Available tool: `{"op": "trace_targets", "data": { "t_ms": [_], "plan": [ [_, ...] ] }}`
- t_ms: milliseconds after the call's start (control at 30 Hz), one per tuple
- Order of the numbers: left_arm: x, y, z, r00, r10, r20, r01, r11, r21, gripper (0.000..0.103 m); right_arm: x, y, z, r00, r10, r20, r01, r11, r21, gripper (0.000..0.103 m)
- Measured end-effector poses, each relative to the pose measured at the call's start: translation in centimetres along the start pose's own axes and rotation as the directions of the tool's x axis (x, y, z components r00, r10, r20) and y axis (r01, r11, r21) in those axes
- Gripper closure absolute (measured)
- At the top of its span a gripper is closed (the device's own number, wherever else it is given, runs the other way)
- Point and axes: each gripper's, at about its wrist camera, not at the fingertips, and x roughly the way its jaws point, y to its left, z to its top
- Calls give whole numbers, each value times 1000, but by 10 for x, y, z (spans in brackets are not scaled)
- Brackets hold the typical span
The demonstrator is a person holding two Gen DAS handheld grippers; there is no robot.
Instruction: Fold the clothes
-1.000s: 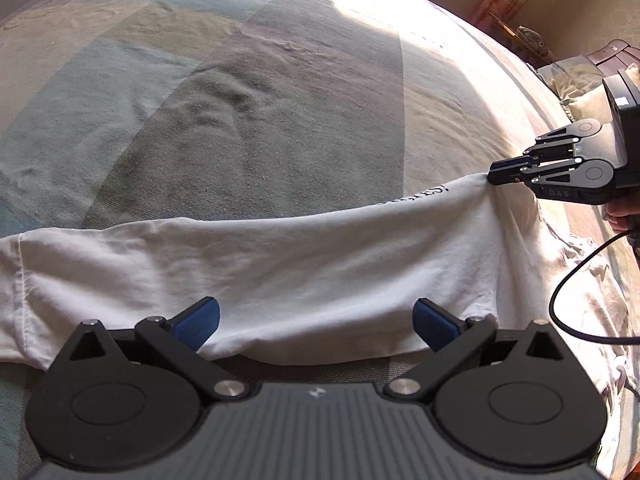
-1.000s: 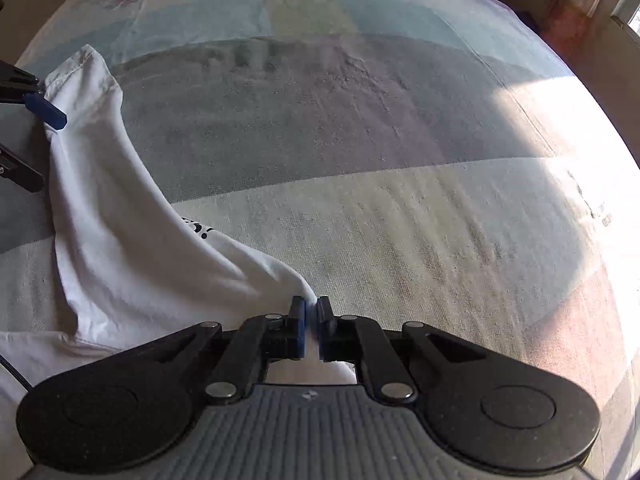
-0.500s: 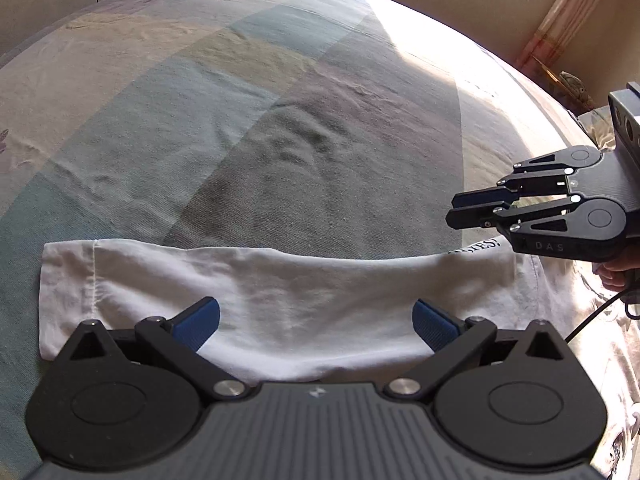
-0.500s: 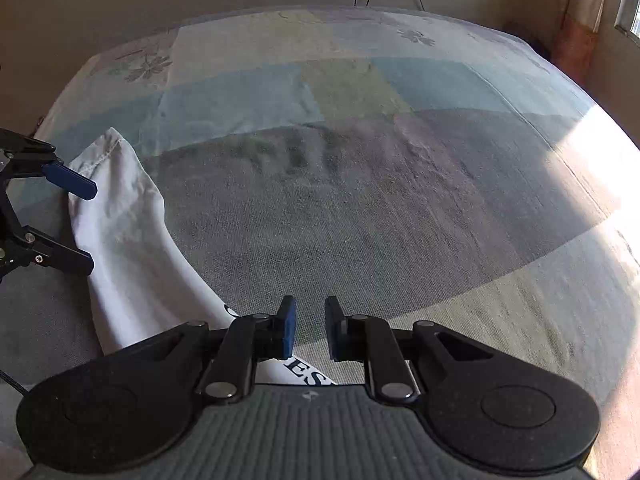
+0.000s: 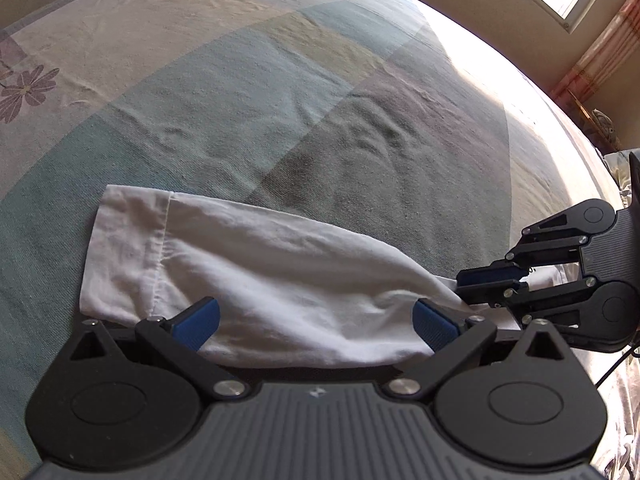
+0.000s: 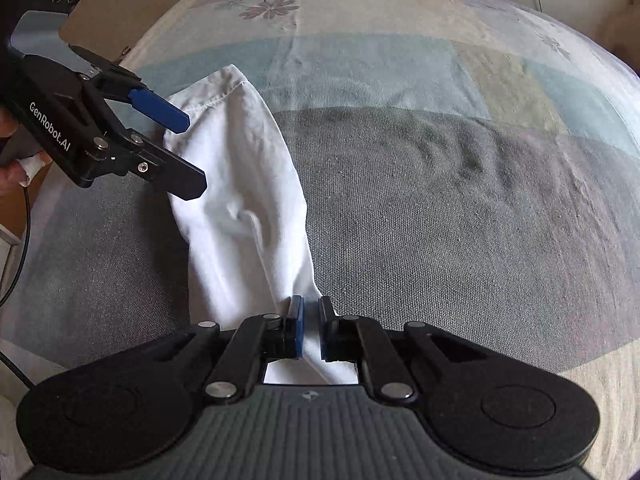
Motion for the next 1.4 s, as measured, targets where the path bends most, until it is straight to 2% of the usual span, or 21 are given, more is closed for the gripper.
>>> {"op": "trace_targets", "data": {
  "t_ms": [67, 133, 200, 233, 333, 400, 500, 600, 633, 667, 733, 800, 933, 1000, 1100, 1167, 1233, 1267, 1333, 1367, 1400],
  "plan": [
    [1, 1, -1, 1000, -4, -2, 4, 1000, 7, 1, 4, -1, 2, 1000, -25, 1, 25, 1000, -17, 78],
    [1, 1, -1, 1000, -11, -5, 11, 1000, 14, 1, 6, 3, 1, 999, -54, 4, 54, 996, -65, 72],
    [0, 1, -1, 1000, -17, -9, 17, 1000, 23, 1, 6, 1, 2, 999, -38, -10, 37, 998, -54, 72],
    [0, 1, -1, 1000, -19, -11, 19, 999, 27, 1, 5, 1, 2, 999, -28, -17, 27, 999, -47, 75],
    [-1, -2, 1, 1000, -24, -10, 24, 999, 40, 1, 5, -2, 5, 999, 5, -35, -6, 1000, -26, 95],
    [-5, -3, 2, 1000, -28, -2, 28, 999, 44, 1, 4, -4, 8, 999, -49, -14, 49, 998, -31, 97],
    [-9, -4, 4, 1000, -30, 8, 30, 998, 55, 1, 0, -25, 16, 984, -172, 41, 168, 982, 90, 96],
    [-14, -7, 8, 999, -33, 17, 32, 997, 76, 1, -15, -43, 16, 974, -216, 66, 193, 948, 253, 94],
    [-14, -7, 10, 999, -35, 22, 33, 995, 94, 1, -21, -47, 14, 972, -225, 73, 194, 933, 303, 87],
    [-13, -9, 12, 999, -30, 27, 27, 993, 113, 1, -31, -49, 6, 968, -237, 79, 193, 910, 368, 75],
    [-8, -11, 16, 999, -10, 35, 4, 987, 159, 1, -45, -44, -14, 958, -281, 63, 215, 844, 492, 69],
    [1, -11, 18, 1000, 9, 29, -15, 979, 204, 1, -56, -37, -40, 944, -329, 8, 261, 761, 594, 69],
    [24, 0, 17, 993, 79, -85, -55, 967, 251, 2, -77, -45, -101, 916, -392, -84, 302, 536, 789, 68],
    [26, 5, 12, 987, 111, -112, -77, 959, 272, 2, -83, -60, -124, 915, -389, -104, 289, 456, 842, 68],
    [21, 3, 10, 986, 116, -122, -76, 953, 292, 2, -76, -75, -138, 923, -368, -109, 282, 457, 844, 68],
    [22, 0, 9, 983, 130, -129, -87, 951, 297, 2, -64, -81, -135, 920, -367, -137, 322, 508, 799, 65],
    [23, -4, 11, 982, 143, -127, -100, 950, 296, 2, -54, -89, -127, 894, -423, -151, 389, 560, 732, 59],
    [23, -7, 12, 982, 143, -126, -100, 950, 294, 2, -53, -98, -124, 874, -460, -155, 422, 563, 710, 53],
    [19, -12, 13, 984, 132, -117, -92, 950, 298, 2, -57, -121, -127, 857, -486, -170, 435, 509, 743, 44],
    [16, -15, 14, 986, 124, -111, -85, 949, 303, 2, -62, -131, -129, 862, -479, -163, 416, 488, 767, 45],
    [14, -18, 14, 988, 117, -104, -79, 947, 312, 2, -69, -136, -130, 876, -465, -132, 379, 491, 784, 46]
  ]
}}
